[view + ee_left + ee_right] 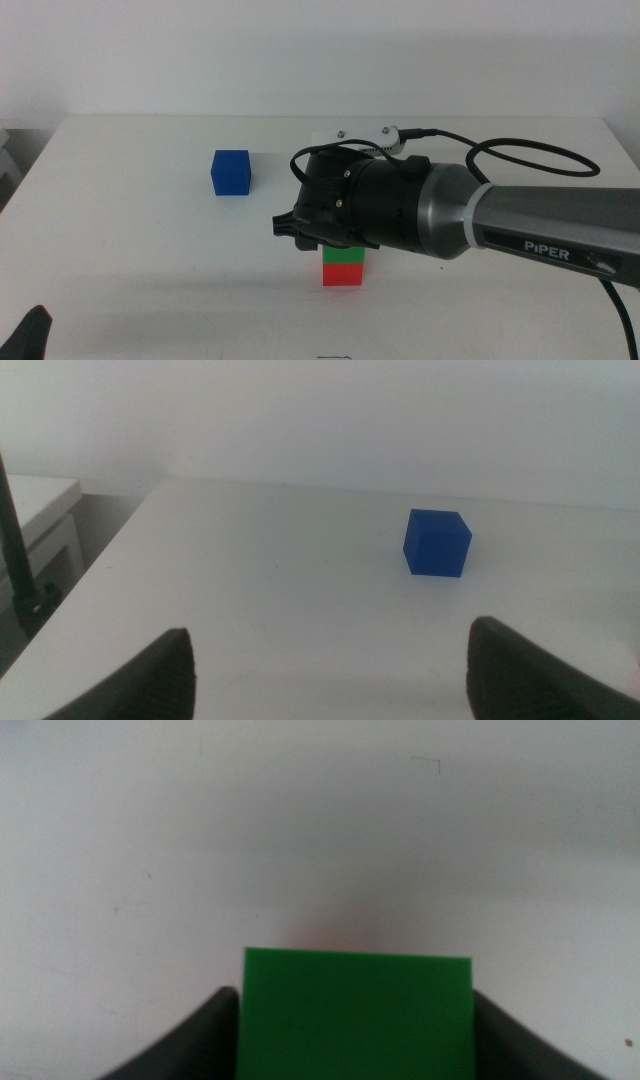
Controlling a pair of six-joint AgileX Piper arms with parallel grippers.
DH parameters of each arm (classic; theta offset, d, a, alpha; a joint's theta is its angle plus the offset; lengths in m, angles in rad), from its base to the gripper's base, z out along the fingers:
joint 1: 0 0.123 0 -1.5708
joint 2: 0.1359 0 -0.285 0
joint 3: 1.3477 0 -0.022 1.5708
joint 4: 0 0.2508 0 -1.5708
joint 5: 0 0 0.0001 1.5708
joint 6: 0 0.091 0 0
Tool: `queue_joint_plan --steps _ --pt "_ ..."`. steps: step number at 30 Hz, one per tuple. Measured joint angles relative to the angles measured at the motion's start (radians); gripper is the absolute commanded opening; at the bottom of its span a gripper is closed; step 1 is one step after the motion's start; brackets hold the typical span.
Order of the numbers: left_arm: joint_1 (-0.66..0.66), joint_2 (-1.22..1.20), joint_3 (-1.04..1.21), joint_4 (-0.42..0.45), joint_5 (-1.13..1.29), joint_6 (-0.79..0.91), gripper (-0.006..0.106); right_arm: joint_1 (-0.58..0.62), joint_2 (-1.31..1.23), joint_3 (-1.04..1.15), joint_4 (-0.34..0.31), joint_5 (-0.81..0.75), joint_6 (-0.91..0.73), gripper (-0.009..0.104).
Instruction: Stack red cubes first, then green, then blue cubes in a specific spot.
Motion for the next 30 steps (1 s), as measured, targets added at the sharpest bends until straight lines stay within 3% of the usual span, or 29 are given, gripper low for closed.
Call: queue_joint_plan --steps 6,12,18,22,30 --pt "0.000 0.000 0.000 0.000 0.000 0.000 0.092 0.000 0.002 0.000 0.000 0.000 -0.001 0.089" --pt "0.000 0.000 0.000 0.000 0.000 0.000 0.092 0.000 -0.044 0.002 0.007 0.044 -0.033 0.093" --pt "0.000 0.000 0.000 0.000 0.000 0.000 0.092 0.015 -0.282 0.002 0.018 0.163 -0.160 0.093" --pt "0.000 0.000 0.000 0.000 0.000 0.000 0.092 -0.014 -0.456 0.053 0.110 0.170 -0.402 0.092" --pt "0.000 0.000 0.000 0.000 0.000 0.000 0.092 -0.183 -0.852 0.370 0.289 0.065 -0.787 0.091"
